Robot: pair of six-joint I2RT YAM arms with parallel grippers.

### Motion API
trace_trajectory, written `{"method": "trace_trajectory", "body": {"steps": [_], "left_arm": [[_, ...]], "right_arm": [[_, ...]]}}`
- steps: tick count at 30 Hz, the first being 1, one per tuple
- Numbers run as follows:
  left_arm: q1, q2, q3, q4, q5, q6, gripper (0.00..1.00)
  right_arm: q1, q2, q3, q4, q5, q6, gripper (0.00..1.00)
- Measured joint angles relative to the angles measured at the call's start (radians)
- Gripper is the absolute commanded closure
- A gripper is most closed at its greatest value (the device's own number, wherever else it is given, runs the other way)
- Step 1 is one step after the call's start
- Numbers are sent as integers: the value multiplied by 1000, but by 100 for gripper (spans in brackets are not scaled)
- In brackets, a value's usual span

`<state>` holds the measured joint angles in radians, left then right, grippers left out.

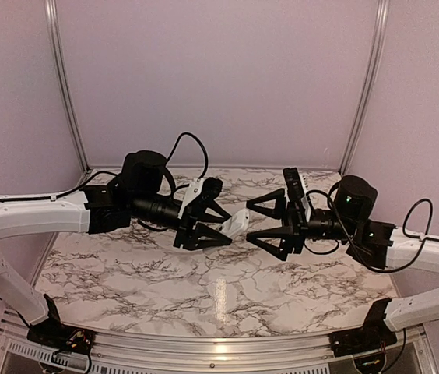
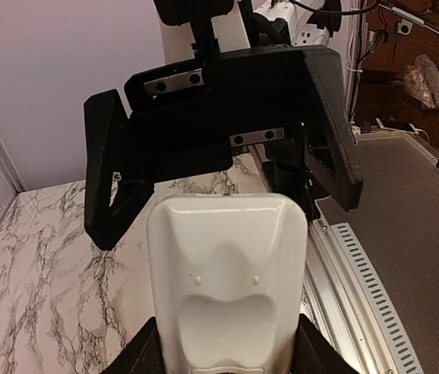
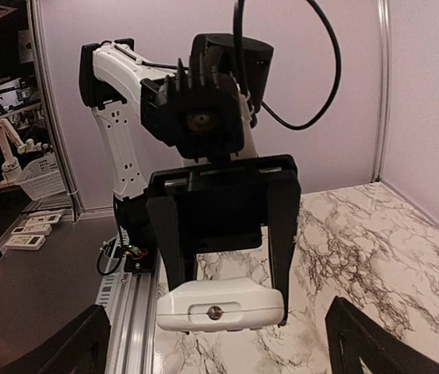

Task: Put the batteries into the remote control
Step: Pass from the left arm to the right

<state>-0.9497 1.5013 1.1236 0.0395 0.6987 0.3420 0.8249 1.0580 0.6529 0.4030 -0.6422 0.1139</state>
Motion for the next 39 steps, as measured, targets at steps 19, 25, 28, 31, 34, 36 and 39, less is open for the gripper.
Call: {"method": "trace_trajectory", "body": {"steps": [19, 25, 28, 31, 34, 36, 39], "left_arm": [[1, -8, -84, 277, 97, -177, 69], [1, -8, -85, 286, 89, -201, 67], [1, -8, -85, 286, 86, -203, 51], [1, -8, -85, 286, 84, -204, 36], [2, -9, -92, 292, 59, -204, 10], [8, -16, -107, 294, 33, -197, 1], [34, -51, -145, 288, -14, -209, 1]], "right_arm": [[77, 100, 90, 32, -37, -92, 47], [77, 103, 91, 33, -23, -107, 60], [77, 103, 91, 33, -22, -107, 67], [77, 103, 91, 34, -20, -107, 73], [77, 103, 92, 27, -10, -100, 76], [77, 103, 100, 17, -1, -96, 78], [68, 103, 111, -3, 6, -84, 79]]}}
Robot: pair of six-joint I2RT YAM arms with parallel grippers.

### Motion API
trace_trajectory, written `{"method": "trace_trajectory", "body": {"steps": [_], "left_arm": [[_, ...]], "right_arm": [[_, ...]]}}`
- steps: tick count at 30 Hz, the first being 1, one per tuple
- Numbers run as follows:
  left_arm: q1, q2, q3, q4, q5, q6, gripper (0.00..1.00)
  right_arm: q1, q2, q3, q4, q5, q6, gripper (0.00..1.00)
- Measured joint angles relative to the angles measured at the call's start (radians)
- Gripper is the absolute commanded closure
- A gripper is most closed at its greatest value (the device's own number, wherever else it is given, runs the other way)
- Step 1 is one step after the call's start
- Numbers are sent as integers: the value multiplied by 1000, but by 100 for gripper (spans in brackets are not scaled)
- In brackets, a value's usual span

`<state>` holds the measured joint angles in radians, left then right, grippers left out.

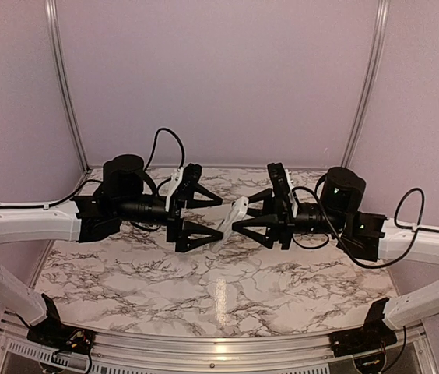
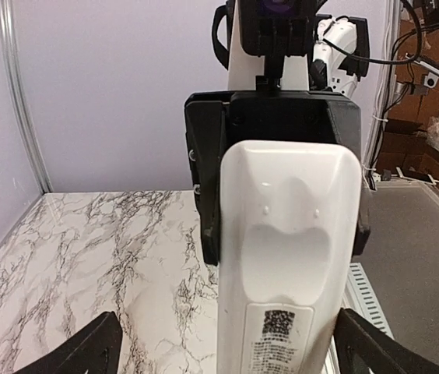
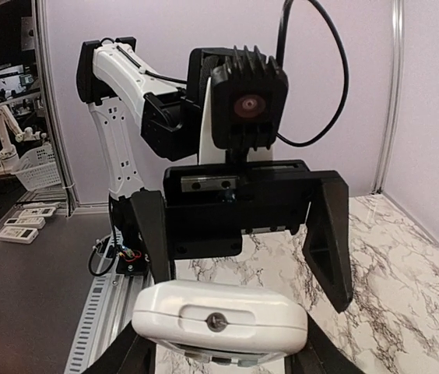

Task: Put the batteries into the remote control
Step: Pass from the left arm to the right, then place the remote control at the center of the board.

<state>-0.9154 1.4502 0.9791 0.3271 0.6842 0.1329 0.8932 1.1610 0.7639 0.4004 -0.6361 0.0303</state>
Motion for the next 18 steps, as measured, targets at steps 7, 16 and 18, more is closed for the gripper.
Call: {"method": "trace_trajectory", "body": {"steps": [7, 16, 18], "left_arm": [[84, -151, -56, -47, -216, -71, 1], [125, -230, -86, -134, -639, -261, 1], [140, -230, -106, -160, -695, -295, 1]], "right_arm": [[-73, 54, 106, -205, 70, 22, 86], [-87, 338, 423, -688, 240, 17, 87], [-87, 399, 469, -784, 261, 9, 88]]}}
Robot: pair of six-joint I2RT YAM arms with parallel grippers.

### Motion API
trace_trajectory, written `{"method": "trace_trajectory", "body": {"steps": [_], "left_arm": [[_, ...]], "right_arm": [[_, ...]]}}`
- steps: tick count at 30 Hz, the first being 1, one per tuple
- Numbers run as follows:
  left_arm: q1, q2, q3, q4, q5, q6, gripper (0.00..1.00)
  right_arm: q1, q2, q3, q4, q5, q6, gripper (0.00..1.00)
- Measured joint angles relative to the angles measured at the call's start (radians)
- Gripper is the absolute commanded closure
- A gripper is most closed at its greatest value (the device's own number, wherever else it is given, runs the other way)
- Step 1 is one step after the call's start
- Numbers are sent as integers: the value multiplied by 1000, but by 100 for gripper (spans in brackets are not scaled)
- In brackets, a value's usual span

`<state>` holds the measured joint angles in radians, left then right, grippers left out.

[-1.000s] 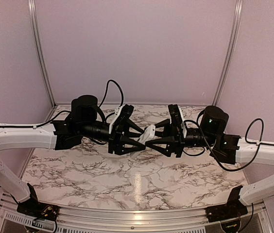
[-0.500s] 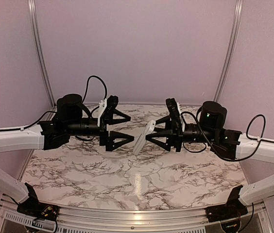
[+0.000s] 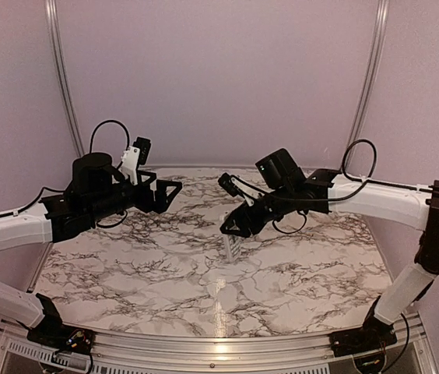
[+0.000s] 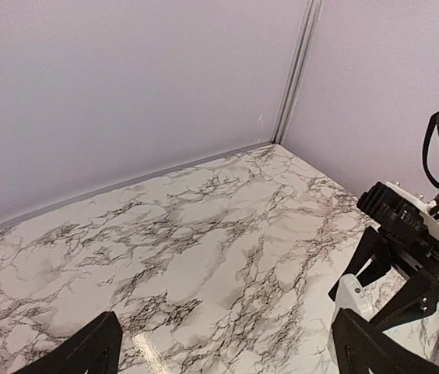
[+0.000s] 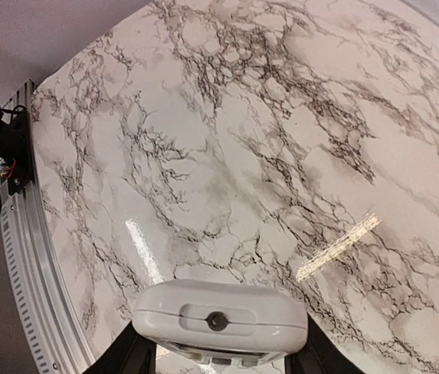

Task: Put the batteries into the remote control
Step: Place the remote control at the center of the board.

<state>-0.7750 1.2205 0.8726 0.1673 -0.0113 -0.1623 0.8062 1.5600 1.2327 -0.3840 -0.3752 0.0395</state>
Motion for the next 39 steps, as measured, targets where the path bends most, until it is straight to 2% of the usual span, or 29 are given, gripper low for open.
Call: {"method": "trace_trajectory", "body": {"steps": [9, 20, 24, 27, 31, 34, 39], "left_arm": [[32, -10, -80, -39, -80, -63, 1], [44, -10, -155, -37, -95, -66, 1], [44, -10, -175, -29, -96, -66, 1], [44, -10, -190, -24, -95, -66, 1], [48, -9, -191, -24, -95, -67, 1], [56, 0, -183, -31, -95, -74, 1], [70, 1, -156, -54, -95, -100, 1]], "right_arm": [[11, 295, 185, -343, 46, -47, 89], [76, 563, 356, -555, 87, -92, 85], [84, 602, 417, -605, 101, -93, 72], [90, 624, 454, -633, 109, -93, 48], [94, 632, 467, -638, 109, -92, 27], [98, 630, 470, -627, 105, -85, 16], [94, 614, 452, -578, 92, -84, 8]]}}
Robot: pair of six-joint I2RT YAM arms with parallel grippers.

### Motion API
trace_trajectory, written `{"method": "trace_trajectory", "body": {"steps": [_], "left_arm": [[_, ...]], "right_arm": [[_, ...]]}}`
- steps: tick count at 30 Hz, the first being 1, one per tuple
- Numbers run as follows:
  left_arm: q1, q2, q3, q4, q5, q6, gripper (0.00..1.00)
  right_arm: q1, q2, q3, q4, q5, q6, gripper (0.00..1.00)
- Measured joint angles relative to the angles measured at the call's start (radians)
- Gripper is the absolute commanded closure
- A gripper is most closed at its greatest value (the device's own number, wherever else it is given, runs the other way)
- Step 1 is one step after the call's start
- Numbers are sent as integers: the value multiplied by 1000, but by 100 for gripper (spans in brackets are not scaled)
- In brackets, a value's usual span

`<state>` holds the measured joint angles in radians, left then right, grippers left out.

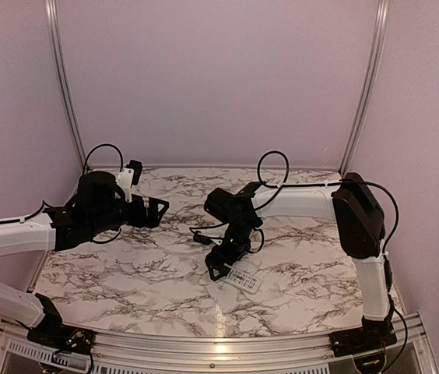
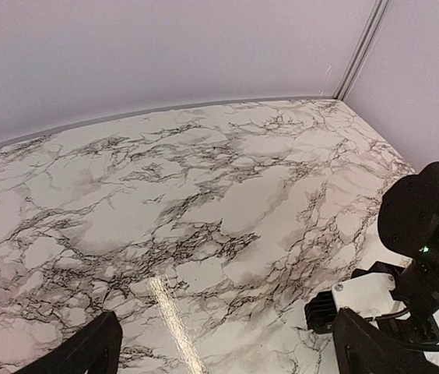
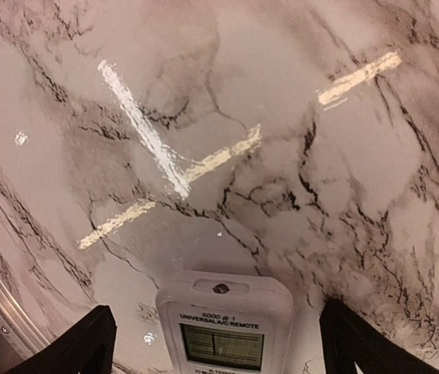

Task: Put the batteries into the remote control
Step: Place the remote control at the center of the board, then reset both arms

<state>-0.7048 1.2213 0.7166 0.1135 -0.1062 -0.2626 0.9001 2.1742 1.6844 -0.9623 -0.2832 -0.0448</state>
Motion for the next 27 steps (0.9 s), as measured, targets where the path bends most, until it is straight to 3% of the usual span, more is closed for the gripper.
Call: {"method": "trace_trajectory", "body": {"steps": [8, 17, 22, 27], "left_arm": [[28, 16, 159, -101, -16, -38, 1], [121, 91, 333, -209, 17, -37, 1], [177, 109, 295, -224, 32, -72, 1], [199, 115, 138, -192, 44, -139, 1]], "right_arm": [[-97, -154, -143, 200, -50, 30, 1], [-264, -483, -428, 668, -108, 149, 1], [-346, -624, -647, 914, -139, 217, 1], [-422, -729, -854, 1103, -145, 260, 1]]}}
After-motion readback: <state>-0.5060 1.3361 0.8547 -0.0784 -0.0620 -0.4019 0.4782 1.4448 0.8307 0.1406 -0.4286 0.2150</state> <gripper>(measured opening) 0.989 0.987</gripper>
